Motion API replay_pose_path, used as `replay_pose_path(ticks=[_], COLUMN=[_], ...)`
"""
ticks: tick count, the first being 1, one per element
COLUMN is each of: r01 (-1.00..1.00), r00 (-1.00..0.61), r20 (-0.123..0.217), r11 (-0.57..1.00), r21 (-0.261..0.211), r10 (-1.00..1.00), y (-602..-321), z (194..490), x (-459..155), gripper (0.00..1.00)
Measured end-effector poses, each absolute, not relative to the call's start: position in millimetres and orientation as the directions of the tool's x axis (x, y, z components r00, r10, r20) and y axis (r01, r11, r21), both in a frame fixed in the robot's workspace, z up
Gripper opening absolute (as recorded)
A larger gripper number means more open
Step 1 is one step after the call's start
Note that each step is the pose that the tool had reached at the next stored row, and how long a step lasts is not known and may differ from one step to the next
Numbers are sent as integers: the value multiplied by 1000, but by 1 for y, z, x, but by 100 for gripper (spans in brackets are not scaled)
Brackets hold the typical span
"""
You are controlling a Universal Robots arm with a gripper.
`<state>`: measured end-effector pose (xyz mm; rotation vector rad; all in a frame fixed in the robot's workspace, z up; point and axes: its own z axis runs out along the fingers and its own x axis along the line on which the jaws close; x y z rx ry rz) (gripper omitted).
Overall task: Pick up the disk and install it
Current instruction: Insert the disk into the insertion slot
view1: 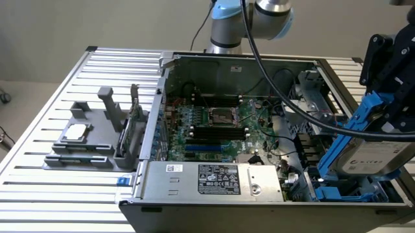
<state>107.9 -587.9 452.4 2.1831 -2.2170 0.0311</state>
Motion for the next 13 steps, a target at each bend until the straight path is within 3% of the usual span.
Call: replay_pose_path(ticks=[13], r01=[-1000], r00=[-15], r20=[31], r11=[15], r21=[17], r10=[-999], y=[-588], z=[437], x=[108], gripper=[32])
